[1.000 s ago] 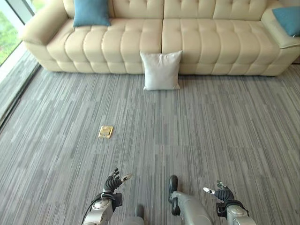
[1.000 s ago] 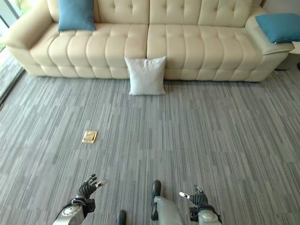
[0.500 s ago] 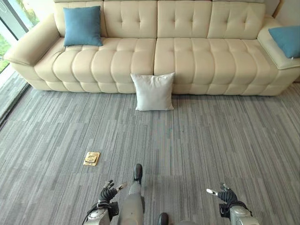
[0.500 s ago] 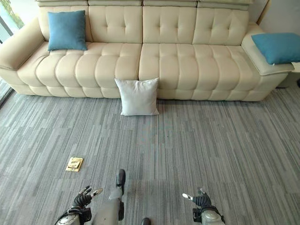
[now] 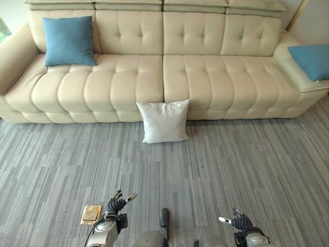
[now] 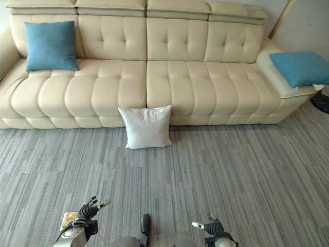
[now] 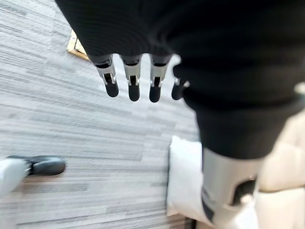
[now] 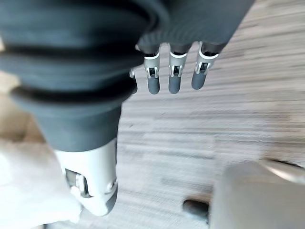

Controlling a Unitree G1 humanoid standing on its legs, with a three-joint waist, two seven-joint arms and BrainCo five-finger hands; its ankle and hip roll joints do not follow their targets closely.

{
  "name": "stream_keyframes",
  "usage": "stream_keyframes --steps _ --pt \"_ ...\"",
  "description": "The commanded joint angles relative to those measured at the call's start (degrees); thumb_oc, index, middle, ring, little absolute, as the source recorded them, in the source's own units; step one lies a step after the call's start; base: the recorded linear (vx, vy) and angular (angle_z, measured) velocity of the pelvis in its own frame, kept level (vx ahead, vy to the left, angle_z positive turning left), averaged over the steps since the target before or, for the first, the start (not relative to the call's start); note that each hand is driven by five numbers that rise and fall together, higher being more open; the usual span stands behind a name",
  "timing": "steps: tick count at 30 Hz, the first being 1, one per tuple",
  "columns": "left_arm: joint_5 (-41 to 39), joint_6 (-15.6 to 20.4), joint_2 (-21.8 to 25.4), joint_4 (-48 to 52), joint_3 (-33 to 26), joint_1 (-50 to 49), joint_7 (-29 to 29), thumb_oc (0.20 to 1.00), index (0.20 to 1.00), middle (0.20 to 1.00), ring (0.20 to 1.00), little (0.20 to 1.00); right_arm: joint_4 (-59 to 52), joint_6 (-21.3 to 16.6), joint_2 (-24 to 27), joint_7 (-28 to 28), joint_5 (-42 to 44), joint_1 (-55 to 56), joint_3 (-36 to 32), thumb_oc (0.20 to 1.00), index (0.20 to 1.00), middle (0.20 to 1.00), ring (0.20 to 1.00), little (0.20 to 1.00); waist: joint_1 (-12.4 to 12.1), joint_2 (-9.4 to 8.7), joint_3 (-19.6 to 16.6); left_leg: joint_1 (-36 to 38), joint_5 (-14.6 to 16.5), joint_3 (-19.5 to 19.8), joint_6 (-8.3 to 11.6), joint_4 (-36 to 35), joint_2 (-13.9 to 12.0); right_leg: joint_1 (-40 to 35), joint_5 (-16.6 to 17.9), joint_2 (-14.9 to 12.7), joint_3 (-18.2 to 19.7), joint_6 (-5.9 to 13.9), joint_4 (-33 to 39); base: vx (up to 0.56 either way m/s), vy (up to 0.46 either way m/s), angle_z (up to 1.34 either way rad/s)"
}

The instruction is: Pick up all the scattered cushions and arrange them neatly on the sofa.

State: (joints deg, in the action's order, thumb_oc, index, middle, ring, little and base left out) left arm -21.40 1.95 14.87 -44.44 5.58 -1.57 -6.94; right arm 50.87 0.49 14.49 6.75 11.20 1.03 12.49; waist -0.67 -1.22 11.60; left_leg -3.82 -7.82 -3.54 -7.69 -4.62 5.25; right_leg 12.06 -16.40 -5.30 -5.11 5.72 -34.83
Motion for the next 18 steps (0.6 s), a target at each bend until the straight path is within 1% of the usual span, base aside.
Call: stream_keyframes --steps 1,2,3,4,5,6,7,8,9,11,13,16,18 --pt "-0.74 1.46 1.59 3.91 0.18 0.1 -0.33 1.0 1.0 1.0 1.0 1.0 -1.39 -0.51 1.78 0.52 -0.22 -3.11 -1.37 1.0 1.0 1.0 1.0 1.0 0.85 0.45 3.03 5.68 7.7 -1.49 7.09 0.48 -5.85 -0.79 13.67 2.4 -2.35 -0.05 17.92 0.27 -0.049 -0.02" --pt "-0.69 1.57 1.56 4.05 0.11 0.41 -0.42 1.0 1.0 1.0 1.0 1.0 -1.34 -0.47 1.86 0.61 -0.22 -3.24 -1.47 1.0 1.0 1.0 1.0 1.0 1.28 0.12 3.0 6.6 8.18 -1.17 7.38 0.1 -5.35 0.26 14.6 2.7 -2.95 0.46 22.41 0.12 -0.03 0.1" --pt "-0.69 1.57 1.54 4.05 0.11 0.4 -0.42 1.0 1.0 1.0 1.0 1.0 -1.34 -0.47 1.88 0.61 -0.22 -3.23 -1.46 1.0 1.0 1.0 1.0 1.0 1.41 0.27 3.16 6.85 8.31 -1.02 7.42 0.1 -5.5 -0.2 14.66 2.83 -3.13 0.46 22.76 0.26 -0.092 0.18" --pt "-0.4 1.73 1.55 4.54 0.22 0.72 -0.24 1.0 1.0 1.0 1.0 1.0 -1.83 -0.3 1.97 0.68 -0.68 -2.88 -1.77 1.0 1.0 1.0 1.0 1.0 2.17 -0.1 3.21 8.1 9.27 -0.62 7.91 -0.05 -5.07 0.28 16.44 2.49 -4.39 1.14 28.38 0.24 -0.121 0.25" --pt "-0.17 1.89 1.5 4.72 0.66 0.83 0.13 1.0 1.0 1.0 1.0 1.0 -1.82 -0.44 2.06 0.72 -0.54 -2.55 -1.92 1.0 1.0 1.0 1.0 1.0 2.47 -0.27 3.03 8.61 9.98 -0.38 8.09 0.17 -4.9 -1.05 16.5 2.33 -4.29 1.07 30.58 0.41 -0.2 0.31" --pt "-0.03 1.82 1.16 5.51 0.79 -0.03 0.72 1.0 1.0 1.0 1.0 1.0 -1.5 -0.53 2.09 0.67 -0.58 -1.87 -2.25 1.0 1.0 1.0 1.0 1.0 2.52 -0.39 2.13 9.82 11.38 -0.26 8.18 0.8 -4.88 -2.84 17.01 2.43 -3.82 0.22 31.8 0.26 -0.137 0.33" --pt "-0.02 1.81 1.15 5.53 0.79 -0.06 0.72 1.0 1.0 1.0 1.0 1.0 -1.49 -0.54 2.1 0.67 -0.58 -1.85 -2.24 1.0 1.0 1.0 1.0 1.0 2.52 -0.36 2.17 9.89 11.41 -0.26 8.19 0.8 -4.91 -2.95 17.03 2.47 -3.84 0.21 31.86 0.28 -0.121 0.29" --pt "0.21 1.69 0.92 5.45 0.84 -0.38 1.08 1.0 1.0 1.0 1.0 1.0 -1.09 -0.59 2.22 0.58 -0.48 -1.85 -2.52 1.0 1.0 1.0 1.0 1.0 2.55 -0.29 1.51 10.37 12.09 -0.5 8.37 1.25 -5.14 -3.81 17.14 2.43 -4.07 -0.1 32.16 0.22 -0.102 0.14" --pt "0.13 1.64 0.63 5.61 0.85 -0.65 1.28 1.0 1.0 1.0 1.0 1.0 -0.81 -0.8 2.37 0.59 -0.29 -1.78 -2.88 1.0 1.0 1.0 1.0 1.0 2.72 -0.11 0.94 10.79 13.12 -0.6 8.73 2.26 -5.5 -4.86 16.95 2.58 -4.08 -0.42 32.65 0.29 -0.142 0.05" --pt "-0.58 1.3 0.27 5.95 0.96 -1.18 1.56 1.0 1.0 1.0 1.0 1.0 -0.68 -0.9 2.59 0.5 0.23 -1.56 -3.28 1.0 1.0 1.0 1.0 1.0 2.91 0.12 0.64 10.28 14.16 -0.62 9.27 5.52 -6.24 -6.44 16.14 2.8 -3.94 -1.14 32.68 0.23 -0.139 0.03" --pt "-1.2 1.1 0.01 6.48 1.06 -1.29 1.65 1.0 1.0 1.0 1.0 1.0 -0.5 -1.1 3.06 0.52 0.83 -1.71 -3.69 1.0 1.0 1.0 1.0 1.0 3.08 0.47 1.01 8.92 13.76 -0.91 10.32 11.3 -6.52 -7.63 15.04 3.11 -3.61 -2.14 32.1 0.17 -0.116 0.13" --pt "-1.89 1.34 -0.55 6.07 1.4 -0.61 1.5 1.0 1.0 1.0 1.0 1.0 0.21 -1.25 3.72 0.49 1.88 -2.27 -4.13 1.0 1.0 1.0 1.0 1.0 2.83 0.42 1.78 5.1 10.94 -0.46 11.31 18.47 -6.68 -9.7 13.32 2.98 -3.12 -3.5 31.88 0.17 -0.078 0.0" --pt "-1.94 1.16 -0.66 6.12 1.64 -0.71 1.68 1.0 1.0 1.0 1.0 1.0 0.77 -1.2 3.99 0.31 2.02 -2.24 -4.17 1.0 1.0 1.0 1.0 1.0 2.53 0.13 1.76 2.97 10.95 -0.68 10.93 18.4 -7.09 -10.91 12.43 2.57 -2.97 -3.7 32.03 0.21 -0.014 0.06"
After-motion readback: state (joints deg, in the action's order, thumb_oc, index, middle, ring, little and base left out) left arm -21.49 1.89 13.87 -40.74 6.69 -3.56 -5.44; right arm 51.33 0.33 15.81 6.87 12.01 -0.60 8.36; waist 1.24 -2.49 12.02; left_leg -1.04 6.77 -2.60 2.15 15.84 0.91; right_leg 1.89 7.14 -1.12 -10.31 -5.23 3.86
